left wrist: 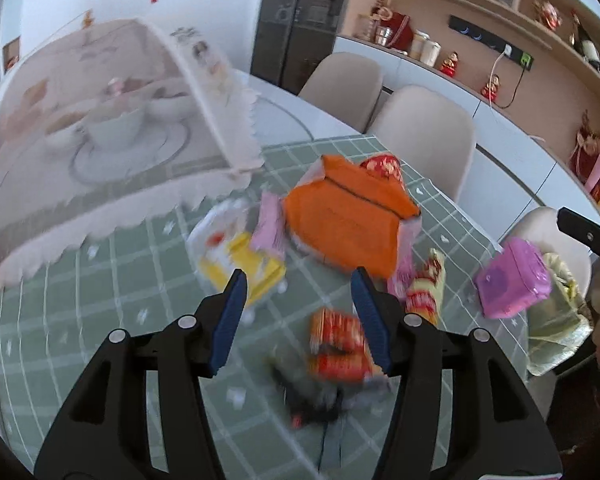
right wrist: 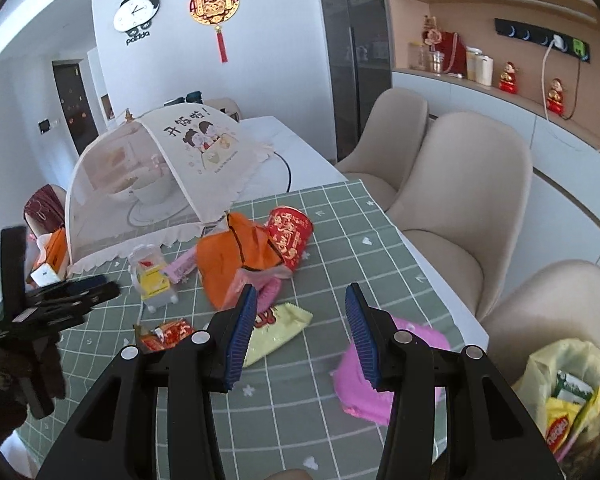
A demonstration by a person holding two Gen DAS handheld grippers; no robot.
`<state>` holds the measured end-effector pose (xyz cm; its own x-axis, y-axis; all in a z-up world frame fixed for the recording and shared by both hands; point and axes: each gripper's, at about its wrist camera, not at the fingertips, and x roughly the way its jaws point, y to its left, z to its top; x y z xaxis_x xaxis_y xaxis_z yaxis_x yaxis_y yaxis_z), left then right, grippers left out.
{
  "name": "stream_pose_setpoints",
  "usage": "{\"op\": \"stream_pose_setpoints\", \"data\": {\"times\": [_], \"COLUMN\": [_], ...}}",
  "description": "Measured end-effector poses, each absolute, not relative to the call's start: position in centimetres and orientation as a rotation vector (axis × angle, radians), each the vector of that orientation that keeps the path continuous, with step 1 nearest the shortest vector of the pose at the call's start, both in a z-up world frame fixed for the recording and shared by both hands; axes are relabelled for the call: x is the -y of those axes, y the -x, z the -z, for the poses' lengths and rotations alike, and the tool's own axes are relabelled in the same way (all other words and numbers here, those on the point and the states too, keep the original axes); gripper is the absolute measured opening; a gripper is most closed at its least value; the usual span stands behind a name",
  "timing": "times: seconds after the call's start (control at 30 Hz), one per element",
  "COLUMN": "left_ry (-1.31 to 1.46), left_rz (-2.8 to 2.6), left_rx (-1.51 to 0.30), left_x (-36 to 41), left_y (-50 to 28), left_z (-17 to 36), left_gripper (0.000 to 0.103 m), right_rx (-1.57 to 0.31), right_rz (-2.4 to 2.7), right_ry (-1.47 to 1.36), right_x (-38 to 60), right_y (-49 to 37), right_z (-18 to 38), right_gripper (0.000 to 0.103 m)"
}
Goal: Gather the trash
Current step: 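Move both tools back over the table toward the remaining trash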
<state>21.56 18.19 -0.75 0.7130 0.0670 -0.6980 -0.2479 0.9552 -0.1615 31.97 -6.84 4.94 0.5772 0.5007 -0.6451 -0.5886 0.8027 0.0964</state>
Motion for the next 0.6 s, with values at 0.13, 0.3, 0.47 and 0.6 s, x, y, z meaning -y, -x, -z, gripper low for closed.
{"op": "stream_pose_setpoints", "data": {"times": [0.13,0.3,0.47,0.6], "left_ry": [0.305,0.327,0.4,0.428], "left_rz": [-0.185,-0.207,-0.251,-0.312], "left_rx": [-0.738,-0.747,-0.777,-0.789], "left_x": [-19.5,-20.0,-21.7,-23.3], "left_y": [-23.4,-21.5,-18.3,-15.7], "left_z": [-0.2,0.1,1.8,2.9], "left_gripper": [0.052,0.052,0.052,0.052], "right_rx": [-0.745,-0.837,-0.917,-0.987], "right_rz": [-0.684,-0.801,-0.899,-0.831], "right_ry": [0.157,0.147,0.126,0.035], "right_x": [4.2,-1.9,-10.5,-15.3], "right_y": [-33.2,-35.3,-35.9,-37.1], "right_z": [-3.7,-1.3,1.3,4.2], "right_gripper": [0.044,0.044,0.044,0.044]}}
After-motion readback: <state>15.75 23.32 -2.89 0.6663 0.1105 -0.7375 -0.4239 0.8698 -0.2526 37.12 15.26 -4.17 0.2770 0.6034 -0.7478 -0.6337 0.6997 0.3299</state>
